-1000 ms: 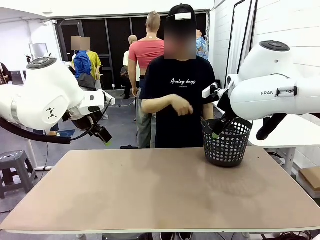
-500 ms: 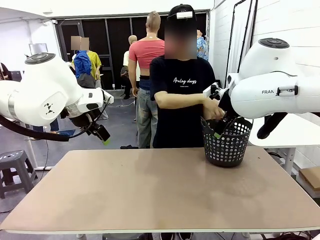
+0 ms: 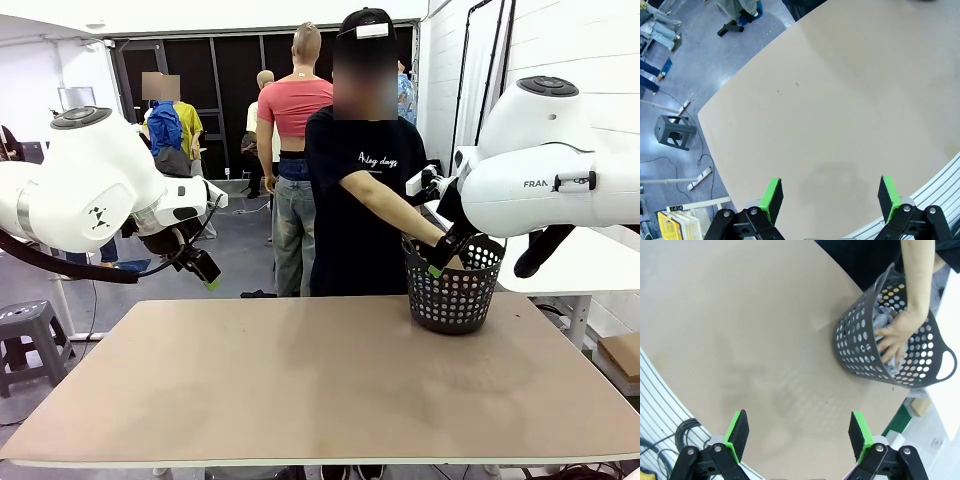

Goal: Fold the training pants.
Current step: Grab both ends of the Training pants handed by a person.

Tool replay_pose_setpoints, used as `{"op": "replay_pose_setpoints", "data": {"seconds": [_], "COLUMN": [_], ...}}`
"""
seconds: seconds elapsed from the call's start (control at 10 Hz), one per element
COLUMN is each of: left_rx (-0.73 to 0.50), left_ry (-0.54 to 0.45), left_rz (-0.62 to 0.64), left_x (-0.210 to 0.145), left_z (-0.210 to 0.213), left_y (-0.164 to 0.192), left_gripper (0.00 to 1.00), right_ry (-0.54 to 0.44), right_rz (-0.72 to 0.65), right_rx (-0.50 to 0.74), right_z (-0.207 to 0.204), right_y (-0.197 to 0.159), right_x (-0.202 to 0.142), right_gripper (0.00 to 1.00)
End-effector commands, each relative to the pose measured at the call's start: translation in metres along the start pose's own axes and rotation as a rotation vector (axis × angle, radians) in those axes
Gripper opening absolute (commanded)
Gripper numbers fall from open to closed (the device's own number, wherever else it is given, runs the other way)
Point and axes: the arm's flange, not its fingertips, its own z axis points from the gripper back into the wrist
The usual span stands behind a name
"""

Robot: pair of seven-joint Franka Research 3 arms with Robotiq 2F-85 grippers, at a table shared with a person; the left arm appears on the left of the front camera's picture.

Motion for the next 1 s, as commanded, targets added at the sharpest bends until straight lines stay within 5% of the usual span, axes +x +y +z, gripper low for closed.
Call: {"op": "replay_pose_setpoints", "data": {"seconds": [0.0,0.9], "left_rx": [0.005,0.005], "left_ry": [-0.007,-0.007], "left_rz": [-0.002,-0.002], "left_x": [-0.0012,-0.0012], "left_z": [-0.0019,-0.0019], "left_y": [-0.0003,-0.0003], "left_gripper": [1.00,1.00], "right_ry": [-0.003,-0.003], "right_rz": [0.000,0.000], "right_rx": [-0.002,-0.002], "right_z": [-0.0003,-0.0003], "right_y": [-0.0003,-0.0003], "right_x": [0.0004,0.0004], "right_gripper": [1.00,1.00]}}
